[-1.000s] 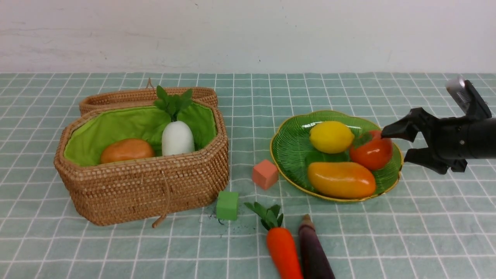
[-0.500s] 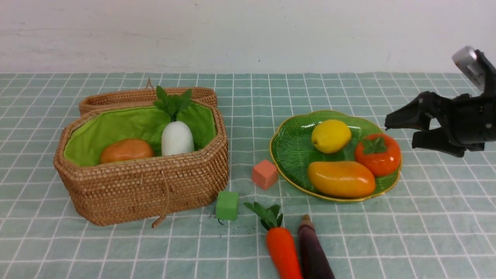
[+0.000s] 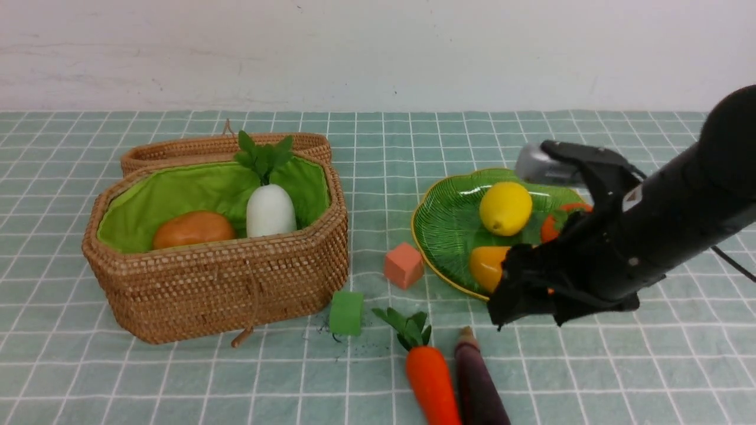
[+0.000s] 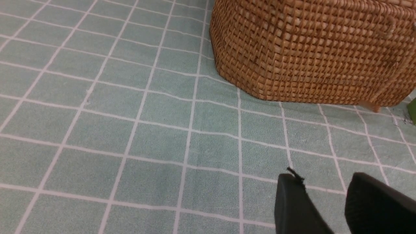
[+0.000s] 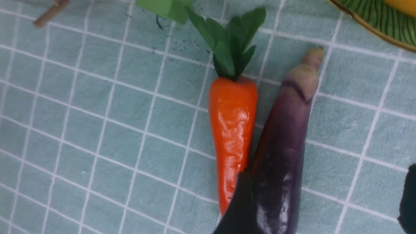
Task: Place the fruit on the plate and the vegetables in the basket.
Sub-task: Grab an eggplant with your right arm and place it in the basket on the left.
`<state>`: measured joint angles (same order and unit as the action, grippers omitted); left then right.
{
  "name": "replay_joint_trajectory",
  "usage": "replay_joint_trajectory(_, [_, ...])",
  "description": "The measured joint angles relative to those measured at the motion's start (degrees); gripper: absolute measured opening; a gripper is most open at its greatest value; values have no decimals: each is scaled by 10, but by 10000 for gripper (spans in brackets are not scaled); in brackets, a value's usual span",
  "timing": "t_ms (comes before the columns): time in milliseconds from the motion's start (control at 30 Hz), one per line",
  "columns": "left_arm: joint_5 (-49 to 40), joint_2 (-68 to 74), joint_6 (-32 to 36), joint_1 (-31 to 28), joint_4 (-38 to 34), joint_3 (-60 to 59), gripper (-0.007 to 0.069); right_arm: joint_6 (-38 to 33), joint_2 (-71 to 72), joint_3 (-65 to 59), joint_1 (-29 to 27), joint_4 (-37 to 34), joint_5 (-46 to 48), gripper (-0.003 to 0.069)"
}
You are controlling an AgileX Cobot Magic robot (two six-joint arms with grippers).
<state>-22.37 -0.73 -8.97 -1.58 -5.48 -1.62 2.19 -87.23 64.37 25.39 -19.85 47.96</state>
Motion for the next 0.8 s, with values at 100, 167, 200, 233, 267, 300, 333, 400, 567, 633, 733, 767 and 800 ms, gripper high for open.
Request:
replay_joint_trajectory(100, [0,0,0,0,0,0,237,59,-18,-15,39,46,-31,591])
replay_joint_trajectory(167, [0,0,0,0,0,0,237,77,-26,-21,50,57,-41,591])
replay_joint_trajectory(200, [0,0,0,0,0,0,237,101,-38,-29,61,67,-53,591])
replay_joint_trajectory(233, [0,0,0,0,0,0,237,112,-48,-31,66,73,-58,591])
replay_joint_trajectory(267, [0,0,0,0,0,0,237,120,-61,-32,69,75,-64,591])
replay_joint_trajectory(300, [0,0,0,0,0,0,237,124,-70,-32,70,78,-68,591])
replay_joint_trajectory(333, [0,0,0,0,0,0,237,125,-82,-33,71,83,-72,591])
replay_joint_trajectory(400, [0,0,0,0,0,0,237,125,-101,-33,71,88,-77,591])
replay_joint_trajectory(567, [0,0,0,0,0,0,237,126,-162,-33,72,99,-80,587])
replay_joint_trajectory(633, [0,0,0,0,0,0,237,125,-170,-31,72,103,-74,561])
replay_joint_trajectory(733, [0,0,0,0,0,0,237,120,-171,-30,72,105,-70,498])
replay_joint_trajectory(767, [0,0,0,0,0,0,237,117,-171,-30,72,107,-66,408])
replay_joint_trajectory(800, [0,0,0,0,0,0,237,117,-171,-30,72,107,-64,376])
